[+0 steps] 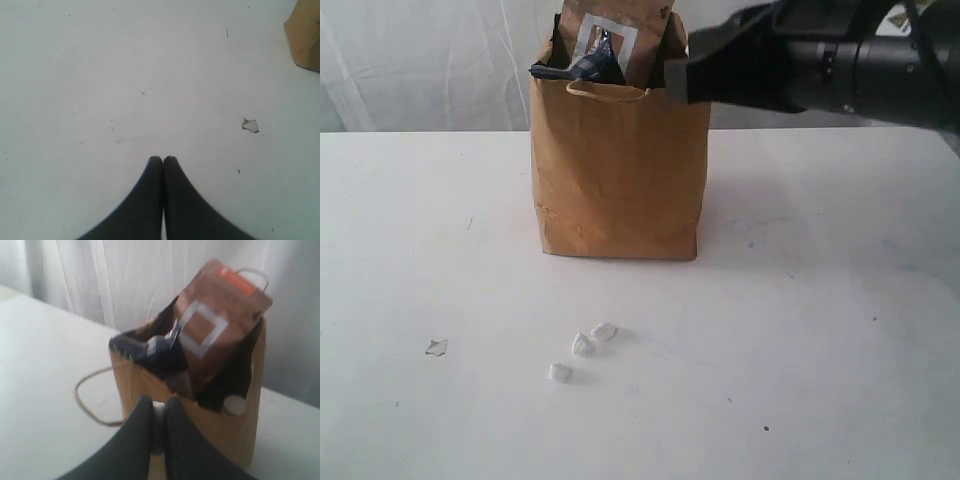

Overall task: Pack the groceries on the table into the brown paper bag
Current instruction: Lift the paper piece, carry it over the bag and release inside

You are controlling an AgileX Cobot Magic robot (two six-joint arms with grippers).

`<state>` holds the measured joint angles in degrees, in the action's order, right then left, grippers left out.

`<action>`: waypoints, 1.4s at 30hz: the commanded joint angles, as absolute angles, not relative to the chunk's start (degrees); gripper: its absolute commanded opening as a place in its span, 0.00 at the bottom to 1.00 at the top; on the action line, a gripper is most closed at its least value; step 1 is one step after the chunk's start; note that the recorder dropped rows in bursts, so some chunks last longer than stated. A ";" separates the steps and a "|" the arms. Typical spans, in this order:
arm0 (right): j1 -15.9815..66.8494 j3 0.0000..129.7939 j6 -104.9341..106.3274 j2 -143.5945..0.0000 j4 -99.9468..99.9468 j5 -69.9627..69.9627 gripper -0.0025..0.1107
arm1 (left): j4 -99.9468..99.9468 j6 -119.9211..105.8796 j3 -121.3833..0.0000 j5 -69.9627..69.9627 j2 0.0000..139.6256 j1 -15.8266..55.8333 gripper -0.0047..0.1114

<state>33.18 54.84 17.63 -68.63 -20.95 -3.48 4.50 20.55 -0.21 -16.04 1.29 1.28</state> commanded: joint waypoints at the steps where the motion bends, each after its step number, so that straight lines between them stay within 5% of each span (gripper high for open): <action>1: 34.31 56.11 15.21 -69.31 -19.37 3.18 0.02 | 4.93 20.62 0.00 -15.96 1.08 1.02 0.04; 32: 39.27 65.36 2.46 -88.81 -6.86 14.95 0.02 | 4.93 20.62 0.00 -15.96 1.08 1.02 0.04; 42: 34.82 72.72 18.19 -98.26 -8.12 21.89 0.04 | 4.93 20.62 0.00 -15.96 1.08 1.02 0.04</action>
